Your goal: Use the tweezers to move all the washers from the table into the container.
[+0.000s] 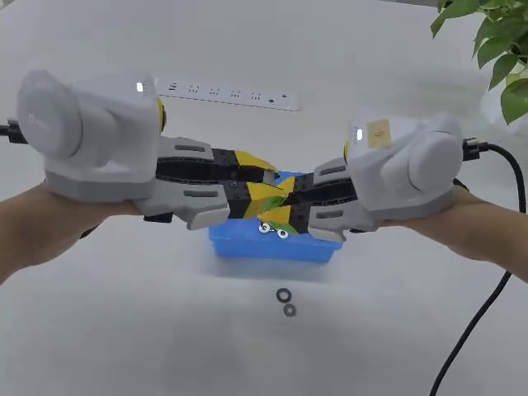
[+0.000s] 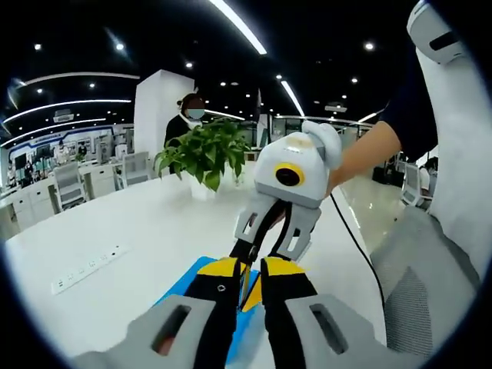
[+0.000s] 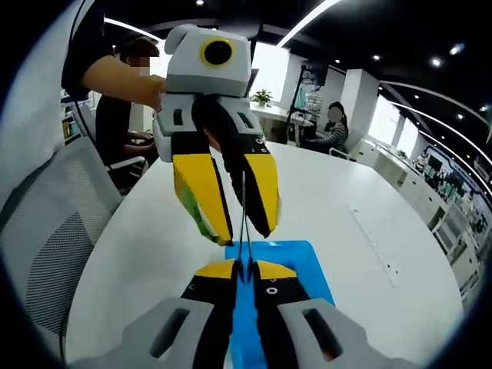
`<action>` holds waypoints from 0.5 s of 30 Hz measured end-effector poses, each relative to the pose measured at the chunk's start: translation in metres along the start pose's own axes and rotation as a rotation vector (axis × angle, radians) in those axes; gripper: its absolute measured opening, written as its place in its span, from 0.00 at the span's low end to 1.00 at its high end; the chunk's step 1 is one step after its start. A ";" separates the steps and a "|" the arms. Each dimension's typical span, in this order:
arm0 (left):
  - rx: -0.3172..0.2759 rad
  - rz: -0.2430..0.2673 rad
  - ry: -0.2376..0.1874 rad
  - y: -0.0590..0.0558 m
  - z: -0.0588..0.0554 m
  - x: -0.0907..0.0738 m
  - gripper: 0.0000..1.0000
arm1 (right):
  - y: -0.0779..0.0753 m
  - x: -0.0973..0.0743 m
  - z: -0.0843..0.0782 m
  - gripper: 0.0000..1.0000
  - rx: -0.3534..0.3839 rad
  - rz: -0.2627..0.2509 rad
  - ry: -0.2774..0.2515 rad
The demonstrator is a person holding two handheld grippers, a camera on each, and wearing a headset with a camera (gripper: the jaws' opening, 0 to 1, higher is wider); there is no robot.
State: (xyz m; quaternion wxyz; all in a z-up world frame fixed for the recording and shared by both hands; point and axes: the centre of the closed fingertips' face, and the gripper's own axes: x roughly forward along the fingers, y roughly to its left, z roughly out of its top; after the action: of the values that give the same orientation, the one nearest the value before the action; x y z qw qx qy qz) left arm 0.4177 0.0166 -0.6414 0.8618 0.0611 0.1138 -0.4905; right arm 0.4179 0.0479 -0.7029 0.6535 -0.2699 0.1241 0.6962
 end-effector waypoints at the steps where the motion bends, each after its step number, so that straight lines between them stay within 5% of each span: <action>1: 0.006 0.003 -0.009 0.001 0.002 0.000 0.09 | 0.001 0.000 0.000 0.09 -0.002 0.002 0.001; 4: 0.027 -0.024 -0.005 -0.005 0.003 0.000 0.09 | 0.002 -0.001 0.001 0.09 0.000 0.006 -0.002; 15: 0.131 0.024 0.000 0.002 0.007 -0.002 0.05 | -0.001 -0.001 0.005 0.11 -0.019 -0.018 0.006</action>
State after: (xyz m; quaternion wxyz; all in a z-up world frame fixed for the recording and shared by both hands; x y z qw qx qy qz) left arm 0.4198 0.0181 -0.6337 0.8618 0.1189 0.0807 -0.4865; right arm 0.4181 0.0494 -0.6982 0.6568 -0.2794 0.1167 0.6906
